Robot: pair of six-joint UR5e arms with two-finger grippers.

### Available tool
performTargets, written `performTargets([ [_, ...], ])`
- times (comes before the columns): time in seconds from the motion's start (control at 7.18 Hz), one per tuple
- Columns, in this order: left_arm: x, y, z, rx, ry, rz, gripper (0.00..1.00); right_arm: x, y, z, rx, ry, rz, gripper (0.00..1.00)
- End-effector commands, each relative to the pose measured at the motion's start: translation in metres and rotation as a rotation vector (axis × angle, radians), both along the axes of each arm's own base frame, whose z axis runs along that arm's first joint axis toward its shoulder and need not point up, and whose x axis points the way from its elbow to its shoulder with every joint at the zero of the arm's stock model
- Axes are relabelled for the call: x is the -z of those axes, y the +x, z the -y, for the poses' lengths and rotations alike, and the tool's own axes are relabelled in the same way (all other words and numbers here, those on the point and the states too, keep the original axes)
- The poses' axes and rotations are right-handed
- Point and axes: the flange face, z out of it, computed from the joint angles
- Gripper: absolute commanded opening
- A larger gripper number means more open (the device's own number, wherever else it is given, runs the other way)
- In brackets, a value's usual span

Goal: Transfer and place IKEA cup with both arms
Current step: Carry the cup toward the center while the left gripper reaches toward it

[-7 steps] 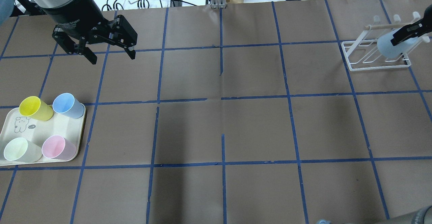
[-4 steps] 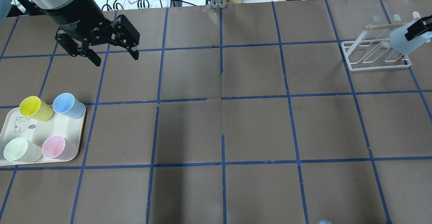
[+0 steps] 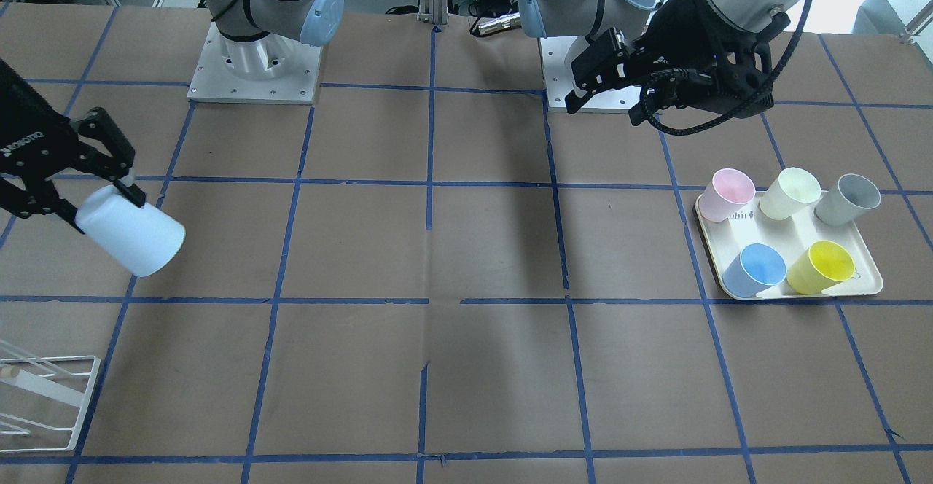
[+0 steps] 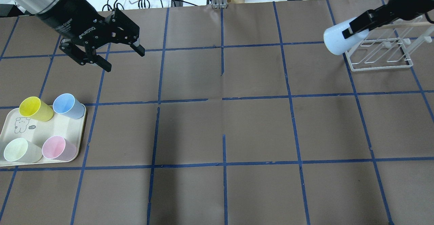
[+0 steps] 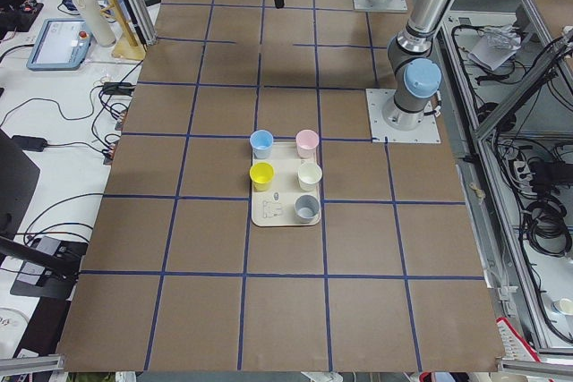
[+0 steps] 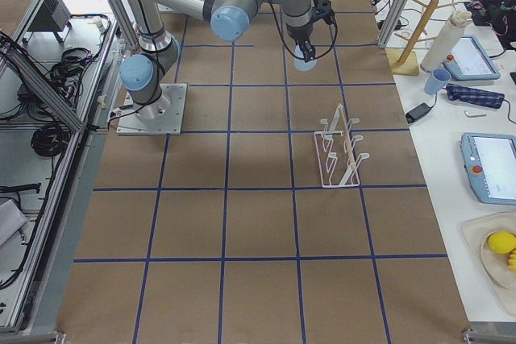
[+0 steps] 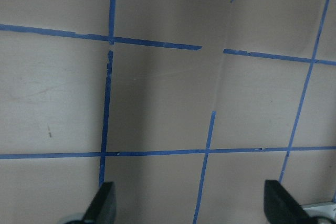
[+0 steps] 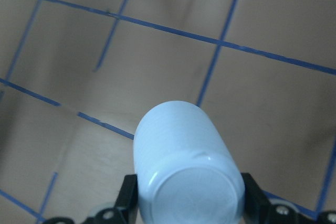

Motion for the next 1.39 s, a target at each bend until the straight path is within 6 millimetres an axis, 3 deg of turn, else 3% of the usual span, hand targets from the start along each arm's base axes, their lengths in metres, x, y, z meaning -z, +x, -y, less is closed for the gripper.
performTargets([
  [0.0, 0.025, -0.024, -0.003, -0.061, 0.047, -0.321, 1.00, -0.021, 0.055, -0.010, 0.081, 0.113, 0.469, 0.00],
  [0.14, 0.045, -0.034, -0.014, -0.038, 0.047, -0.435, 1.00, -0.034, 0.065, -0.015, 0.137, 0.165, 0.658, 0.00],
  [0.56, 0.087, -0.053, -0.038, -0.072, -0.060, -0.889, 1.00, -0.028, 0.072, -0.026, 0.292, 0.393, 0.997, 0.00],
  [0.7, 0.086, -0.058, -0.027, -0.154, -0.095, -1.068, 1.00, -0.023, 0.073, -0.027, 0.328, 0.440, 1.051, 0.00],
  [0.97, 0.086, -0.053, 0.004, -0.207, -0.130, -1.205, 1.00, -0.008, 0.071, -0.025, 0.369, 0.488, 1.097, 0.00],
  [1.25, 0.106, -0.056, 0.039, -0.209, -0.053, -1.159, 1.00, 0.022, 0.072, -0.024, 0.386, 0.535, 1.103, 0.00],
])
